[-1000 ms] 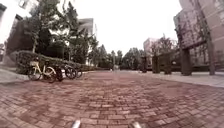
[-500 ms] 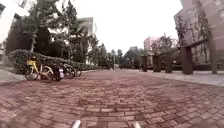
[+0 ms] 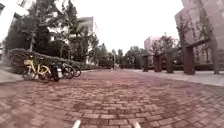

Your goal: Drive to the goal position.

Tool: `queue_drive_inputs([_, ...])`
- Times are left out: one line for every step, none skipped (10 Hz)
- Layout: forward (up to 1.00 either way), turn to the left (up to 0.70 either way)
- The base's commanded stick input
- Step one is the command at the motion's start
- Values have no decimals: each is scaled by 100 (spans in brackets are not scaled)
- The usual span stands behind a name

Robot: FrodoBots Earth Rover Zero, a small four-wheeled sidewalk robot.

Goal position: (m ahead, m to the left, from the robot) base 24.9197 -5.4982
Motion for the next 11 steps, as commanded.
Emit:
queue_drive_inputs([45,0])
queue_drive_inputs([45,0])
queue_drive_inputs([45,0])
queue_drive_inputs([45,0])
queue_drive_inputs([45,0])
queue_drive_inputs([45,0])
queue_drive_inputs([45,0])
queue_drive_inputs([45,0])
queue_drive_inputs([45,0])
queue_drive_inputs([45,0])
queue_drive_inputs([45,0])
